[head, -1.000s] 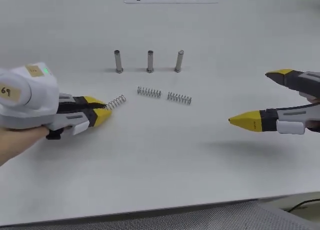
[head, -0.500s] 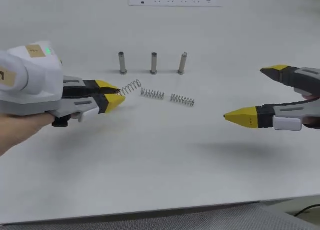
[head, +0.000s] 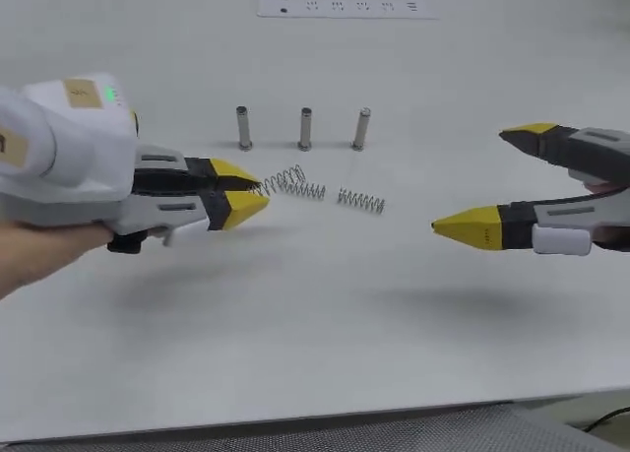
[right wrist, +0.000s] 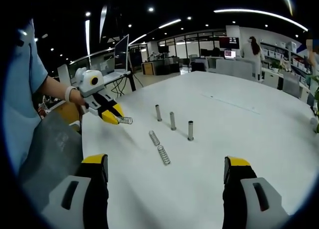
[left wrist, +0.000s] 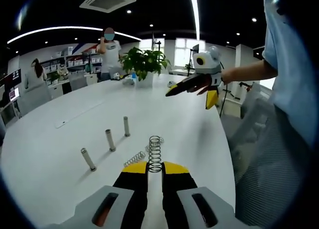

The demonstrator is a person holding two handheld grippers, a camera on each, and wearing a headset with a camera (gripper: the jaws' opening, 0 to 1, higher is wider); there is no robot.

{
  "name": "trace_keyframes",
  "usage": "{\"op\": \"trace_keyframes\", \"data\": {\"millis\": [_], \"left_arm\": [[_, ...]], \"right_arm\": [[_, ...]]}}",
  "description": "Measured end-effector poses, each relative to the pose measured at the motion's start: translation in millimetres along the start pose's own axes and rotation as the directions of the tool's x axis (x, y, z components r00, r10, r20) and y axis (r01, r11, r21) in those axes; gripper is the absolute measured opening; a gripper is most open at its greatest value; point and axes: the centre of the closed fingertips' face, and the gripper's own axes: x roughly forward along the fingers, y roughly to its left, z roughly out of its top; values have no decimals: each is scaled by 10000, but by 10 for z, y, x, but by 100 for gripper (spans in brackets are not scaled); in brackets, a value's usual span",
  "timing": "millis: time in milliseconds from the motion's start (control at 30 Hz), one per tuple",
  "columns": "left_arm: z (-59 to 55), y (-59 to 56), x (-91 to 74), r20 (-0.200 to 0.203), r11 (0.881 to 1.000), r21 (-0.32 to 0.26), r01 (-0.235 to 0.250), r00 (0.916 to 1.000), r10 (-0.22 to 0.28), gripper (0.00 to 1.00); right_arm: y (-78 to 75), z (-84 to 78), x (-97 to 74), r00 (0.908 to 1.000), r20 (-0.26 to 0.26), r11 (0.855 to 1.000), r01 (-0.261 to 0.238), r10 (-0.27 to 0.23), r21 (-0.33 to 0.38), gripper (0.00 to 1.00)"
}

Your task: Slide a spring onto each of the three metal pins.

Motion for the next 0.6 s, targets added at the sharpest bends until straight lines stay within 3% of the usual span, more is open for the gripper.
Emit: {"op": "trace_keyframes", "data": {"millis": [333,600], "left_arm": [[106,-189,25,19,9973,339,651,9979,-652,1],[149,-352,63,-56,9906,668,1196,9928,-1195,1]], "right_arm": [[232,104,108,9969,-24,9965,-782,782,-285,92],[481,156,203,9865,-218,9847,-1631,1620,-615,84]]}}
